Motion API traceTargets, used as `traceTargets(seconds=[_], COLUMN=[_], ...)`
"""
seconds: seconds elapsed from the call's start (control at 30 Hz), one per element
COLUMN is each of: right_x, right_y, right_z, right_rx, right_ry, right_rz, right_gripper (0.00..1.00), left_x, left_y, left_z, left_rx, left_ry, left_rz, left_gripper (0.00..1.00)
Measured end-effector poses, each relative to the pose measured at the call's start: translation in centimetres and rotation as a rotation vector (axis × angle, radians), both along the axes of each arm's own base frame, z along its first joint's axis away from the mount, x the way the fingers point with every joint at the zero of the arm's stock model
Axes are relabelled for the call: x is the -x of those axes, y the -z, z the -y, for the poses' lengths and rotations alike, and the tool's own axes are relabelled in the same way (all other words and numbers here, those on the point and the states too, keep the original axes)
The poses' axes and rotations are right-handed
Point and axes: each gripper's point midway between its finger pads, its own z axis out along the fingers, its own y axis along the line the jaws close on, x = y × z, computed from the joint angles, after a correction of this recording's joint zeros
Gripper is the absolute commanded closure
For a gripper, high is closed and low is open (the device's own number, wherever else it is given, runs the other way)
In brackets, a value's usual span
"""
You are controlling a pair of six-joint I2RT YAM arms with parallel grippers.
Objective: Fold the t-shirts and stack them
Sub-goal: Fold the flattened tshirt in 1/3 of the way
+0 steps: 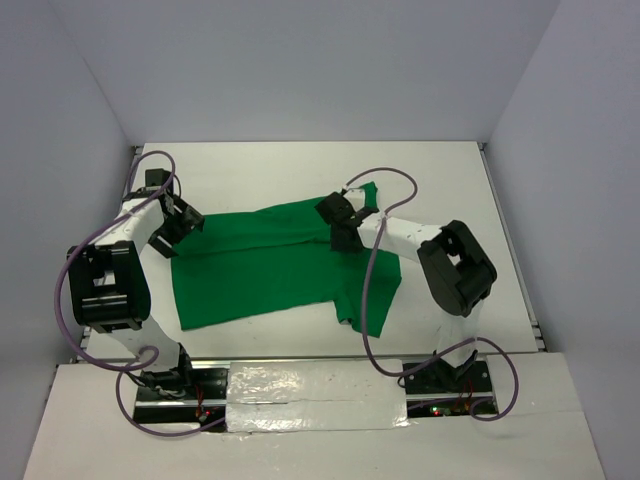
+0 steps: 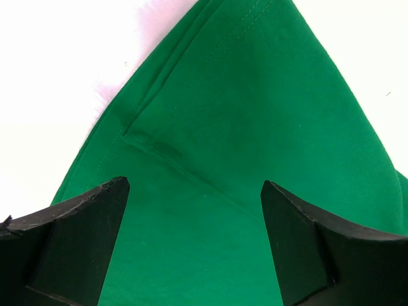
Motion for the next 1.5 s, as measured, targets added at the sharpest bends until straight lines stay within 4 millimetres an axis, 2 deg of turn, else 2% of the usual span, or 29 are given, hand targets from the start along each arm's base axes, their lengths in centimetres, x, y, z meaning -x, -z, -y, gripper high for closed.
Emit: traceTargets(seconds=[0.33,0.4,0.5,0.53,0.6,0.63,0.73,0.93,1.1,1.2,1.23,1.37,1.5], right_x=[-0.5,-0.5,-0.6,-0.6,-0.6,-0.5,-0.1,0.8,3.2,5.2,5.8,7.6,7.2], right_y=[1.5,1.7,1.7,1.7,1.6,1.5,0.8,-1.1,-1.9,-1.7,-1.6,-0.7,-1.6], right_z=[2.7,2.8,3.0,3.1,3.2,3.3,3.8,4.8,6.4,6.8,6.8,7.3,6.7], right_rx=[0.075,0.081,0.088,0.091,0.096,0.095,0.095,0.086,0.098,0.102,0.105,0.135,0.126], right_ry=[0.081,0.084,0.09,0.092,0.096,0.099,0.103,0.104,0.075,0.036,0.023,-0.02,-0.042], right_rz=[-0.016,-0.019,-0.017,-0.016,-0.011,-0.008,0.004,0.047,0.065,0.068,0.065,0.034,0.033], right_gripper=[0.54,0.57,0.65,0.71,0.77,0.86,1.0,1.0,1.0,0.71,0.65,0.63,0.61], left_x=[-0.1,-0.1,-0.1,-0.1,-0.1,-0.1,-0.1,-0.1,-0.1,-0.1,-0.1,-0.2,-0.2], left_y=[0.0,0.0,0.0,0.0,0.0,0.0,0.0,0.0,0.0,0.0,0.0,0.0,-0.1], left_z=[0.0,0.0,0.0,0.0,0.0,0.0,0.0,0.1,0.1,0.2,0.2,0.4,0.7], left_rx=[0.0,0.0,0.0,0.0,-0.001,-0.001,0.0,0.004,0.006,0.009,0.011,0.019,0.023], left_ry=[0.0,0.0,0.0,0.0,0.0,0.0,0.0,0.002,0.003,0.004,0.005,0.009,0.017], left_rz=[0.002,0.004,0.005,0.005,0.004,0.004,0.005,0.005,0.005,0.006,0.006,0.008,0.01], left_gripper=[0.02,0.02,0.02,0.02,0.02,0.02,0.03,0.03,0.03,0.03,0.03,0.03,0.03])
